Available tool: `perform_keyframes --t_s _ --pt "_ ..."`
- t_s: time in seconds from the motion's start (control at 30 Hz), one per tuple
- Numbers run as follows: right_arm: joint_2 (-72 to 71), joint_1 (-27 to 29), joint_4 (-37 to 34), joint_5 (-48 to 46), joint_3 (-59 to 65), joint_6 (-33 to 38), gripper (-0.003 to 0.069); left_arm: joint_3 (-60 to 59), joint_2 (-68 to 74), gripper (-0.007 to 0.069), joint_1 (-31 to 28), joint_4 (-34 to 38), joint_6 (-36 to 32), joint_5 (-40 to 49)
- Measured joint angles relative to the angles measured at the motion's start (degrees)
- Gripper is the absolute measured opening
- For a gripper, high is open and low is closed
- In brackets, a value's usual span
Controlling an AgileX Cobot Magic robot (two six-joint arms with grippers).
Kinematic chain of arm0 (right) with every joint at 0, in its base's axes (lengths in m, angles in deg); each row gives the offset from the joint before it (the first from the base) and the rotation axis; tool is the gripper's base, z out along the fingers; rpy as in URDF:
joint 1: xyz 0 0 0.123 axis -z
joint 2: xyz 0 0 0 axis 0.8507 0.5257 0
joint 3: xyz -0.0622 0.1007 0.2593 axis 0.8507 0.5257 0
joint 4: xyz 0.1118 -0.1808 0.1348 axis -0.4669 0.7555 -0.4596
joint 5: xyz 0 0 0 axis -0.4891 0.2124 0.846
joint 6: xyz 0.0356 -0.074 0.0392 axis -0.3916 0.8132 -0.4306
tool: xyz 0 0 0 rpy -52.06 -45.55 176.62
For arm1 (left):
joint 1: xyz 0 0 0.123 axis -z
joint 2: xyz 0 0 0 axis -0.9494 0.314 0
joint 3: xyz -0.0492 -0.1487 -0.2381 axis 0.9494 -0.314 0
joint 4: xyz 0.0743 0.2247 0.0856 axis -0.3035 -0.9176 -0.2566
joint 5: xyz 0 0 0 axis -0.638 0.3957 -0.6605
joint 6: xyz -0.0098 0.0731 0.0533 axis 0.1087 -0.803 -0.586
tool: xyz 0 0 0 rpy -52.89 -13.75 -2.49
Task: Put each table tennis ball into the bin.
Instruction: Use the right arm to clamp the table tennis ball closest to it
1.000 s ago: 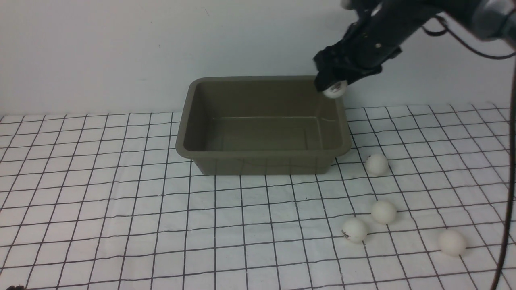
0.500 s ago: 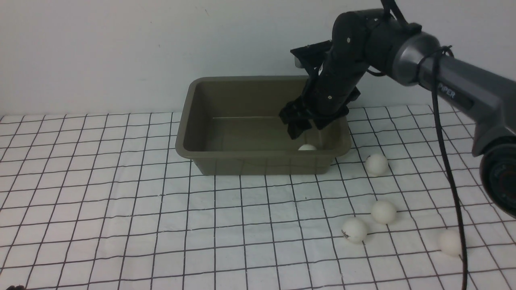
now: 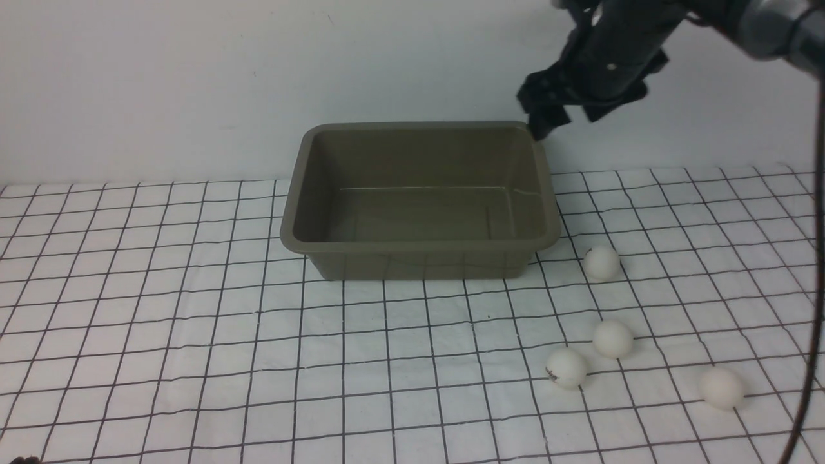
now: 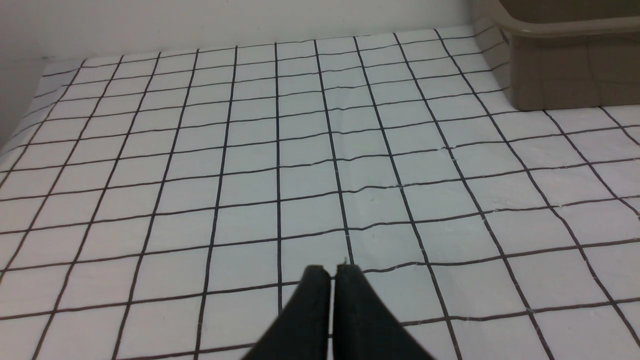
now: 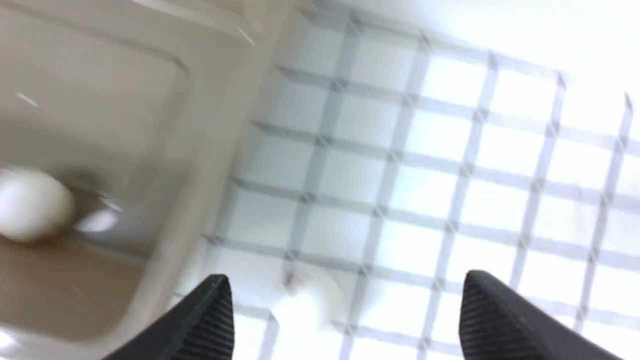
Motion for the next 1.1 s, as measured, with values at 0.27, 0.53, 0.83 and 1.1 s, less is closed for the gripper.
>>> perform_keyframes --t_s 0.27,0.53,0.83,1.1 --pt "2.89 2.48 -3.70 0.75 8.66 1.53 0.0543 0.00 0.00 -0.0004 0.00 0.00 0.00 0.00" --pt "7.88 2.48 -9.31 4.03 8.75 2.80 0.0545 0.00 0.00 -0.0004 0.00 0.00 0.00 0.00" --pt "11.28 2.48 -9.74 6.14 8.75 4.05 0.0542 0.00 0.00 -0.0004 0.00 0.00 0.00 0.00" --pt "11.55 2.48 -9.74 7.24 8.75 4.05 0.0434 0.00 0.00 -0.0004 0.00 0.00 0.00 0.00"
